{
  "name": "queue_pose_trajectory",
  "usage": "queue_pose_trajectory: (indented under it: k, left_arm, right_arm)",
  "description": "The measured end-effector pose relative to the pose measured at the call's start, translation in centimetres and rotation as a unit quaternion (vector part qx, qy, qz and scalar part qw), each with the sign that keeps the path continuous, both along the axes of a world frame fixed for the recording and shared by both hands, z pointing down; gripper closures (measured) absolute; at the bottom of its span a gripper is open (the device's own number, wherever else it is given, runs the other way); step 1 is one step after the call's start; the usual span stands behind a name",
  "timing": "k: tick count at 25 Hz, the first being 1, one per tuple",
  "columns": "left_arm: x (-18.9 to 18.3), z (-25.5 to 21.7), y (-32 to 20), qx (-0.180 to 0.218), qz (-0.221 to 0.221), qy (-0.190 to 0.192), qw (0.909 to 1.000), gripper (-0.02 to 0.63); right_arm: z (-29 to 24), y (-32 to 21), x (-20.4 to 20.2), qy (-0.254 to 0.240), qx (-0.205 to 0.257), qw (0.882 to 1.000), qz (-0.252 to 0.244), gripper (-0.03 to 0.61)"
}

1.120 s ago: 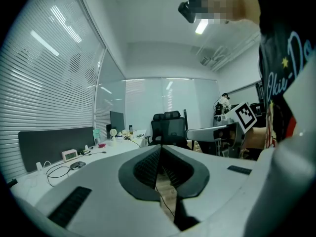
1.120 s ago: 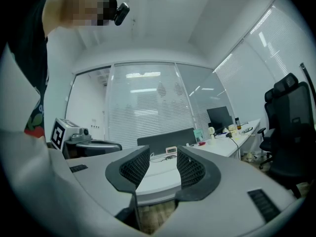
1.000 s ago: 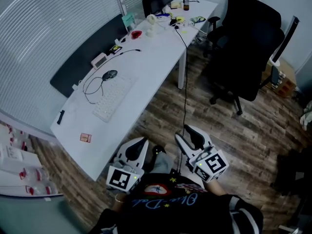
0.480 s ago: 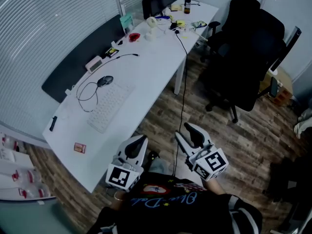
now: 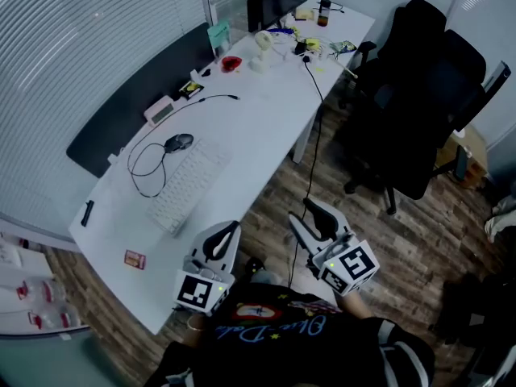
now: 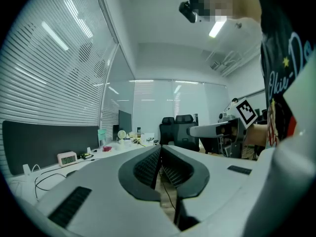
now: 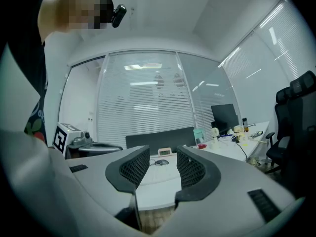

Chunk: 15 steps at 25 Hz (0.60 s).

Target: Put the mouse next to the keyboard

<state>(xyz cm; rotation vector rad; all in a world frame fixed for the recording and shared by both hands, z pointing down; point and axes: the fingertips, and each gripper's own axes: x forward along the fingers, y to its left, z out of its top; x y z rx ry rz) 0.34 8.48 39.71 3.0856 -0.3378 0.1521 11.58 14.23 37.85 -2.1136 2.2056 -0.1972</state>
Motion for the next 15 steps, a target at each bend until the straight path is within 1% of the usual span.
queue_pose_trajectory:
  k: [3, 9, 15]
  left_arm:
    - [0.1, 0.0, -2.4, 0.003, -0.010, 0.009, 0.9999, 0.609]
    - [-0.5, 0.2, -7.2, -0.004, -0.032, 0.021, 0.9993, 0.609]
    - [-1.9, 0.5, -9.6, -0.014, -0.053, 0.027, 0.9981, 0.609]
  right_arm:
    - [0.0, -2.6, 0.2, 0.006, -0.004, 1.000, -0.008, 0.439]
    - [-0.7, -7.5, -0.4, 0.014, -0.008, 0.999, -0.032, 0.439]
    - [-0.8, -10.7, -1.3, 0.030, -0.024, 0.998, -0.049, 0.439]
